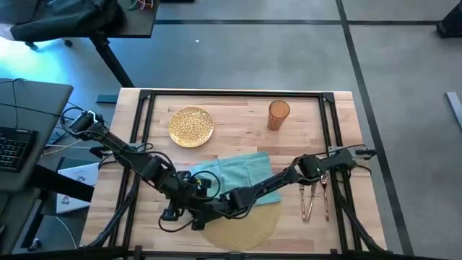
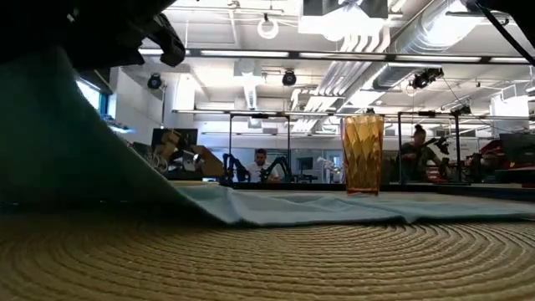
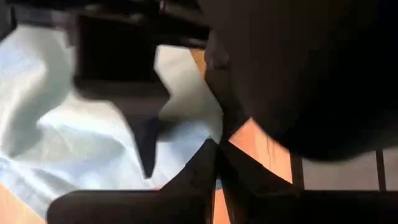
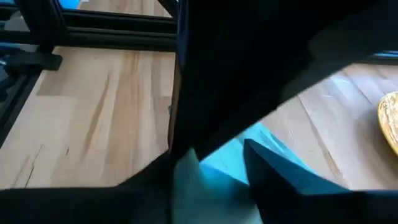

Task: Set table place
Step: Fold the blue napkin

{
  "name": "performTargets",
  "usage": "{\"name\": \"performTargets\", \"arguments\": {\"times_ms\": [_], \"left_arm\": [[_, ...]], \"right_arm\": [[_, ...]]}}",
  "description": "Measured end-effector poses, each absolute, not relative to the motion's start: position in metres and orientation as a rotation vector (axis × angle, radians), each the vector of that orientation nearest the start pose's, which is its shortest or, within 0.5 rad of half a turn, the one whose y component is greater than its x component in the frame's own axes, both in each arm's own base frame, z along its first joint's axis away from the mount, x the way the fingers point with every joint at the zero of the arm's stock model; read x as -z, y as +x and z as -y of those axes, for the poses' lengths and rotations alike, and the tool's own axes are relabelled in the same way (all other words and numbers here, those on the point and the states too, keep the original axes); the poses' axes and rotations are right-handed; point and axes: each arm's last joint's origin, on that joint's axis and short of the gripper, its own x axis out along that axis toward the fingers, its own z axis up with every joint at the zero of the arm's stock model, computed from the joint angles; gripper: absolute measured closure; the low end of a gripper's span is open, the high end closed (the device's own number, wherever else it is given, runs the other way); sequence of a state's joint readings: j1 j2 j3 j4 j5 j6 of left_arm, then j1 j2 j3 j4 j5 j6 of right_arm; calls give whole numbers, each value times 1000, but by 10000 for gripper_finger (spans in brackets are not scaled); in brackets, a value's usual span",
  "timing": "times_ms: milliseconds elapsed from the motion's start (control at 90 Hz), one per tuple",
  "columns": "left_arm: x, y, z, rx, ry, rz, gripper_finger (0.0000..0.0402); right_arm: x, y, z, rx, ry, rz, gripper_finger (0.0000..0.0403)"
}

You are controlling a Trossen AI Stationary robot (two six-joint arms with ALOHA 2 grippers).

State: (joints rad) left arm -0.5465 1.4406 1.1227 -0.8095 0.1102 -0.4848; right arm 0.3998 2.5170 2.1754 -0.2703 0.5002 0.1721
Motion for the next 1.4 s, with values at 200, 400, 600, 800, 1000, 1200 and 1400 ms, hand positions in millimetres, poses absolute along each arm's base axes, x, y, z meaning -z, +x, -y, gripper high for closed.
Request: {"name": "performTargets", "arguments": {"times_ms": [200,400,600,800,1000,1200,1400], "left_arm": [[-262,231,144,262,-164,-1229,386],[-265,213,144,222,-32,-1262,322],[-243,203,158,214,86,-1181,267],[-214,202,170,111,75,-927,243],[-192,210,177,80,-25,-689,234],[-189,218,178,-23,-120,-518,222],[-179,226,184,-52,-146,-460,215]], "right_arm": [[-185,516,-203,182,12,-607,398],[-210,497,-220,176,91,-686,403],[-234,471,-231,267,239,-737,403],[-255,455,-223,385,389,-753,403],[-283,446,-207,444,530,-733,403],[-295,442,-198,456,560,-728,403],[-297,442,-196,462,588,-723,403]]}}
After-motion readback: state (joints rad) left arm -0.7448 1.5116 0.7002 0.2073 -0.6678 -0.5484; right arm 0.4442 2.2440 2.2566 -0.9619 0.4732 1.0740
